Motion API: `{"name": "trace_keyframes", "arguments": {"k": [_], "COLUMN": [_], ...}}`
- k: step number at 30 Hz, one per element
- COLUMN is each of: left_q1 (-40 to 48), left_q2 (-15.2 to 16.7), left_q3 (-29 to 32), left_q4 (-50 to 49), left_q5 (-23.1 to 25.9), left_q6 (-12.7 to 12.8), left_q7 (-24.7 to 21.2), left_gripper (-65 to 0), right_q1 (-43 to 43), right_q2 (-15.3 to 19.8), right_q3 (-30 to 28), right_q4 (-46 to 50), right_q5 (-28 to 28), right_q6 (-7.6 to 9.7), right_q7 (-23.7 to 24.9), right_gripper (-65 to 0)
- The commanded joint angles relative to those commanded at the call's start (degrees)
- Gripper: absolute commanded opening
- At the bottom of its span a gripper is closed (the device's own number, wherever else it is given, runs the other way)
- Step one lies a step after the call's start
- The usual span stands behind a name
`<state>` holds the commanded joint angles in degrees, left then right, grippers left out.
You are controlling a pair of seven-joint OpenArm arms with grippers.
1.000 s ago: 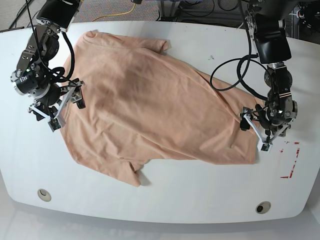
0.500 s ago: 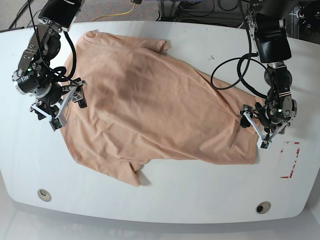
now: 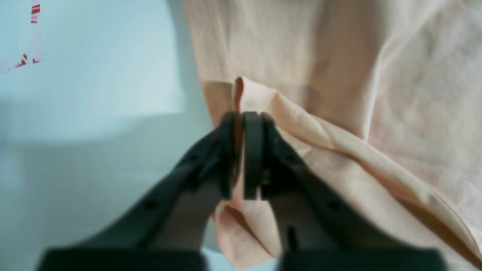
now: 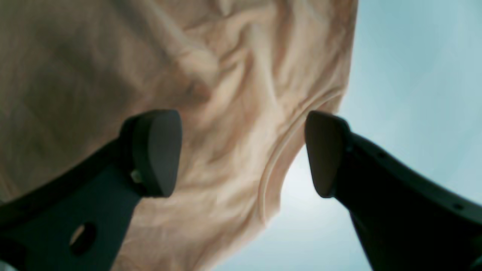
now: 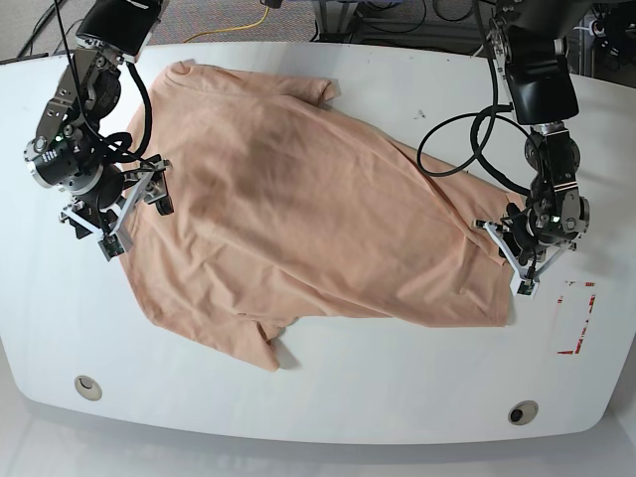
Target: Layout the t-shirt on the table in an organized manner, then fold the t-shirt properly
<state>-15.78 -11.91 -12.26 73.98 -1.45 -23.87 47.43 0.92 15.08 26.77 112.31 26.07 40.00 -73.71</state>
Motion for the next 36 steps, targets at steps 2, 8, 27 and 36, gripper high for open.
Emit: {"name": "trace_keyframes", "arguments": {"k": [2,8,27,36], "left_q1": [0.0,0.4,15.1,26.7], "left_q2": [0.0,0.0,-0.2,-1.1], "left_q3": [0.0,-0.2,-0.3,-0.4], "left_q4": [0.0,3.2,29.9,36.8], "left_q5": [0.0,0.0,0.0,0.0], "left_q6": [0.0,-0.2,-0.2,-0.3], "left_q7": [0.0,0.4,12.0,17.1], "left_gripper": [-65.0,-65.0,-65.0,-65.0], "right_q1": [0.0,0.0,0.4,0.4], "right_q2": [0.0,0.0,0.0,0.0], "right_q3": [0.0,0.0,0.0,0.1], "right_q4": [0.0,0.0,0.0,0.0], "right_q5": [0.0,-0.1,-0.1,-0.2], "right_q6": [0.0,0.0,0.0,0.0], "right_q7": [0.0,0.0,0.0,0.0], "right_gripper": [-16.0,-16.0,-16.0,-16.0]}}
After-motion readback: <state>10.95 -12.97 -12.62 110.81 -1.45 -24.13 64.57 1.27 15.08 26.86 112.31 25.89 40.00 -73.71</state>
